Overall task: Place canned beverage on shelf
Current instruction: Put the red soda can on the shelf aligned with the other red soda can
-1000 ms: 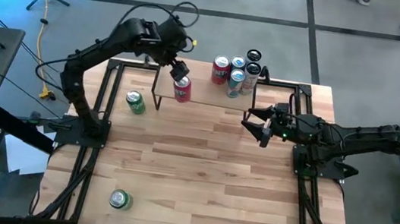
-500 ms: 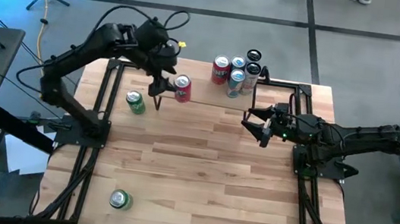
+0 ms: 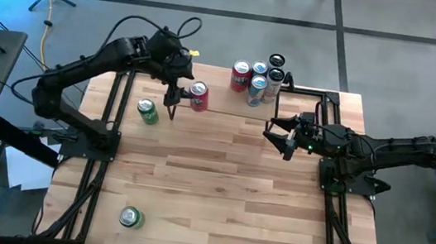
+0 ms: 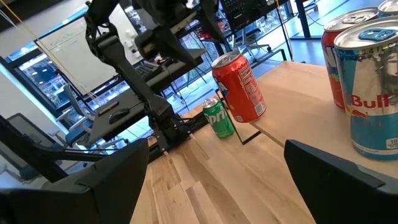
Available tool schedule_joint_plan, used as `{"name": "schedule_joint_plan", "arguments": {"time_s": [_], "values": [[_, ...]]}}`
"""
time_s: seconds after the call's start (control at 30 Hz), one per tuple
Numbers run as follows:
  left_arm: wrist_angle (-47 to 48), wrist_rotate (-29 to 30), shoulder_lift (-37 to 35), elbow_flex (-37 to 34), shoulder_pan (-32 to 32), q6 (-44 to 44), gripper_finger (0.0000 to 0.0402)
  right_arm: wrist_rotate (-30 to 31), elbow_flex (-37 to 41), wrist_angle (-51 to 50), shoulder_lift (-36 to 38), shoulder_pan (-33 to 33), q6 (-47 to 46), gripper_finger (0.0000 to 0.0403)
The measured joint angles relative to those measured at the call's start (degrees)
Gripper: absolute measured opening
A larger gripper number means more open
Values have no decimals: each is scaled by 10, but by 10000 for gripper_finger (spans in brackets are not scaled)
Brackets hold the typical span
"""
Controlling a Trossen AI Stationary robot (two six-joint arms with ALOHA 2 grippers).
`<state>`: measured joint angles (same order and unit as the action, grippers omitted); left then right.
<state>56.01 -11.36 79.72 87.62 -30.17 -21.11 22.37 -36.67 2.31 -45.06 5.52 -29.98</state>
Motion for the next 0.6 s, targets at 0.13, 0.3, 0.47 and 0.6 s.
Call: {"name": "schedule_joint_plan", "arguments": {"time_s": [0.13, 0.3, 0.47, 0.6], "values": [[-13, -1, 7, -7, -9, -25, 284, 0, 0, 0, 0, 0, 0, 360], [-32, -3, 19, -7, -20, -39, 284, 0, 0, 0, 0, 0, -1, 360], [-32, -30, 39, -7, -33, -54, 284, 1, 0, 0, 0, 0, -2, 360], [-31, -47, 57, -7, -40, -55, 284, 8, 0, 0, 0, 0, -2, 360]]}}
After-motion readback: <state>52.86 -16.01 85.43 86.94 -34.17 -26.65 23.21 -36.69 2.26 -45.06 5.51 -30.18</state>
